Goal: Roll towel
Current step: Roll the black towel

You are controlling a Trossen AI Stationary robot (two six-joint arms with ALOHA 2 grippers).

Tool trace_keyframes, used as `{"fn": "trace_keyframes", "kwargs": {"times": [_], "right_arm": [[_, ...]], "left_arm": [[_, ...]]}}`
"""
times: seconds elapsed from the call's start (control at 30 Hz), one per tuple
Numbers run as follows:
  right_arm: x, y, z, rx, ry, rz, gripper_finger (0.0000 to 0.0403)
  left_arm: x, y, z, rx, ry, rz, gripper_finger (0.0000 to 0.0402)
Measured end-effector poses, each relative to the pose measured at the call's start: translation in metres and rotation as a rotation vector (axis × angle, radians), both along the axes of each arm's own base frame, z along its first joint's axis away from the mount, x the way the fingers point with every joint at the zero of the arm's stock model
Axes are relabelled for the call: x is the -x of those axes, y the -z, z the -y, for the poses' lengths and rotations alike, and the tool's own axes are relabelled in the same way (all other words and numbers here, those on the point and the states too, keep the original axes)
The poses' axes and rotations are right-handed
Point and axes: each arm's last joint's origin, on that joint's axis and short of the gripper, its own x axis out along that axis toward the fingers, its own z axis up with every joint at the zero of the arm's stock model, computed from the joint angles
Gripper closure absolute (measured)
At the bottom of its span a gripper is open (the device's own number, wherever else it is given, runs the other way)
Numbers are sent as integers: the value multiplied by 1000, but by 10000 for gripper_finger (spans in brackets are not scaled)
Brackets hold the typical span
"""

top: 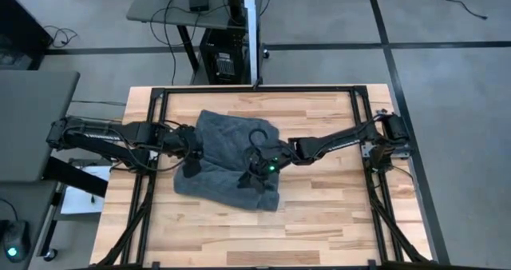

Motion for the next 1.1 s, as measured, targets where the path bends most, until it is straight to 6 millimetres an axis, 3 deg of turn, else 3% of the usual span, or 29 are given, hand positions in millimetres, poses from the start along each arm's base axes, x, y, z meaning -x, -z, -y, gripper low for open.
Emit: {"fn": "trace_keyframes", "kwargs": {"times": [0.13, 0.27, 0.43, 0.77, 0.9, 1.1], "right_arm": [[-5, -21, -2, 78, -51, 10, 197], [-1, -39, -10, 214, -129, -118, 157], [9, -53, -23, 362, -97, -247, 134], [26, -42, -72, 638, 30, -324, 133], [24, -39, -78, 669, 57, -314, 133], [12, -16, -78, 678, 59, -348, 132]], "left_arm": [[1, -5, 6, 13, 119, -18, 255], [4, -18, 11, -3, 168, -29, 226], [14, -36, 20, -4, 224, -81, 197], [23, -33, 60, 32, 297, -150, 183], [16, -24, 72, -86, 330, -184, 184], [0, -8, 81, -214, 380, -270, 184]]}}
